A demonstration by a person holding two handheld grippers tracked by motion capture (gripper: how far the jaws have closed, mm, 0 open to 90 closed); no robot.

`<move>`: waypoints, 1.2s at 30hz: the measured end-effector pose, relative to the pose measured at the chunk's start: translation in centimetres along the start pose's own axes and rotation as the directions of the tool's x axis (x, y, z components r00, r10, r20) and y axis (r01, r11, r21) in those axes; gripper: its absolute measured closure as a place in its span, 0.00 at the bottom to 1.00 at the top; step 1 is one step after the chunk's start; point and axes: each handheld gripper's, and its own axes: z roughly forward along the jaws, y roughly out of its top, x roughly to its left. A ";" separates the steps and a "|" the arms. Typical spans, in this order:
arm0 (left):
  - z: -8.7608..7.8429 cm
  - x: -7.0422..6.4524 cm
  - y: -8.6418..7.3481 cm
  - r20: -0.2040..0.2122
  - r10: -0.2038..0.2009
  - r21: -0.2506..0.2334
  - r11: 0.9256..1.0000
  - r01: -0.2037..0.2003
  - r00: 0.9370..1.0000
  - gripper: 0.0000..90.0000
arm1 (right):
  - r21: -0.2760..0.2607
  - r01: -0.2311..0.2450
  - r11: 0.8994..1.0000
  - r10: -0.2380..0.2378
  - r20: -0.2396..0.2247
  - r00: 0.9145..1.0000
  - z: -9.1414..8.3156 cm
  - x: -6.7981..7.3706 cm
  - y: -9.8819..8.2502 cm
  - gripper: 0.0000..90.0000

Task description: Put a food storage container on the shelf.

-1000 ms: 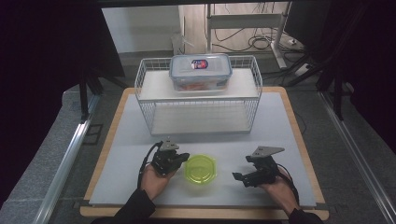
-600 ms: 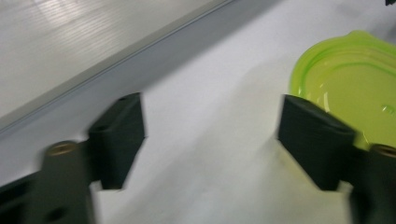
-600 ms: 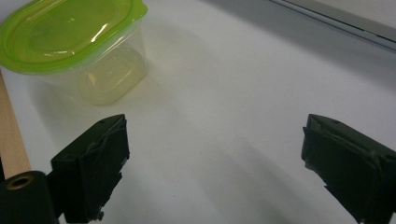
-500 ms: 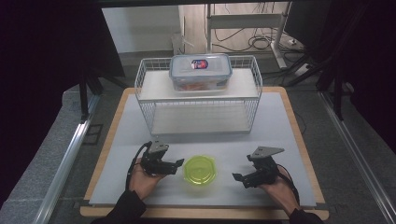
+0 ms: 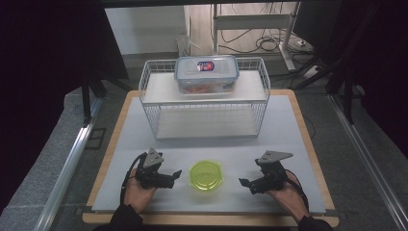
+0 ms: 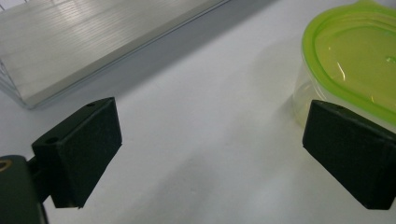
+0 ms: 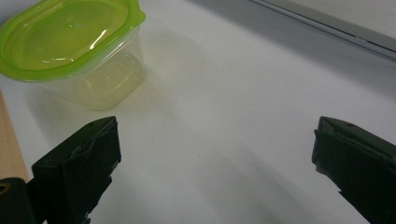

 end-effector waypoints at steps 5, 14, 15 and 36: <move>-0.4 -0.5 -0.6 0.002 0.014 -0.013 1.000 -0.014 1.000 0.03 | 0.009 0.006 1.000 -0.006 -0.007 1.000 0.1 0.5 0.2 0.02; -1.2 -1.4 -1.5 0.006 0.037 -0.025 0.999 -0.037 0.999 0.03 | 0.047 -0.019 0.999 0.020 -0.034 0.999 0.2 1.2 0.7 0.00; -1.3 -1.4 -1.6 0.005 0.035 -0.026 0.999 -0.035 0.999 0.03 | 0.058 -0.025 0.998 0.027 -0.041 0.999 0.2 1.4 0.8 0.01; -1.7 -1.3 -2.2 0.007 0.008 -0.024 1.000 -0.007 1.000 0.04 | 0.059 -0.263 0.963 0.269 -0.267 0.925 2.7 2.1 3.7 0.46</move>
